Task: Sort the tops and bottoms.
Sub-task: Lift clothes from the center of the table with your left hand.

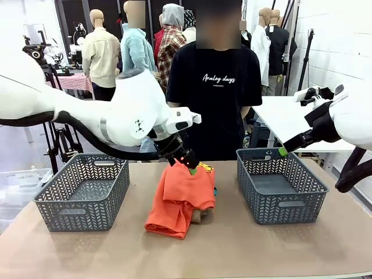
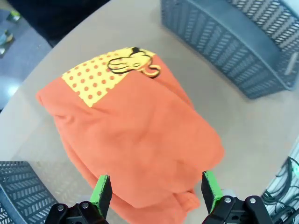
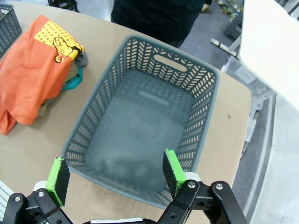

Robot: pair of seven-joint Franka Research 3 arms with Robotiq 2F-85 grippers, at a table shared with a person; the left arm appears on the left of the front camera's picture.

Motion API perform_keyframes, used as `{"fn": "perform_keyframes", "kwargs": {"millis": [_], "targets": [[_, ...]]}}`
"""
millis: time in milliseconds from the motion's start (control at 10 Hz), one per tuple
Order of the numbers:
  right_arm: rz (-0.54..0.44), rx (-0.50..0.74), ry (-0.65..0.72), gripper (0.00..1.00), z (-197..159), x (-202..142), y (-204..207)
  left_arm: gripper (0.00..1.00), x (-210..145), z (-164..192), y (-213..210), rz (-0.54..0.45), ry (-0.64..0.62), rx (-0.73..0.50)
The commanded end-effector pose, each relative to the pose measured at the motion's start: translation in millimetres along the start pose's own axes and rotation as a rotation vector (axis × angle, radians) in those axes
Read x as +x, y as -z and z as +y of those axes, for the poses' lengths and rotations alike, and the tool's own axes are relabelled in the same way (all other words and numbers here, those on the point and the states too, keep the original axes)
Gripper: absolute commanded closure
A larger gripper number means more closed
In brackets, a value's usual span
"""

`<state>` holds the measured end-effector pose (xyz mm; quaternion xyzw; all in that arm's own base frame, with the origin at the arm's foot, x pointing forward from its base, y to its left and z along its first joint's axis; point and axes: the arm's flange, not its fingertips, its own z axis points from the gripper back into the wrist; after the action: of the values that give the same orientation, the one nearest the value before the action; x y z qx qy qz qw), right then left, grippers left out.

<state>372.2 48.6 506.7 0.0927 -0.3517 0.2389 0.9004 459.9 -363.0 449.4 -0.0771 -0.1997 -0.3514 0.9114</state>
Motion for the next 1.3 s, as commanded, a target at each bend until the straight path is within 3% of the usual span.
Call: {"fn": "perform_keyframes", "kwargs": {"millis": [0, 500, 1000, 1100, 1200], "targets": [[-0.009, 0.014, 0.013, 0.00, -1, 0, 3, 0.00, 21, -7, 7, 0.064, -0.051, 0.077], [-0.009, 0.014, 0.013, 0.00, -1, 0, 3, 0.00, 9, 13, 36, 0.149, -0.197, 0.081], [-0.009, 0.014, 0.013, 0.00, -1, 0, 3, 0.00, -4, 23, 54, 0.152, -0.233, 0.047], [-0.009, 0.014, 0.013, 0.00, -1, 0, 3, 0.04, -6, 20, 55, 0.153, -0.226, 0.043], [-0.009, 0.014, 0.013, 0.00, -1, 0, 3, 0.21, -8, 18, 56, 0.177, -0.224, 0.044]]}}
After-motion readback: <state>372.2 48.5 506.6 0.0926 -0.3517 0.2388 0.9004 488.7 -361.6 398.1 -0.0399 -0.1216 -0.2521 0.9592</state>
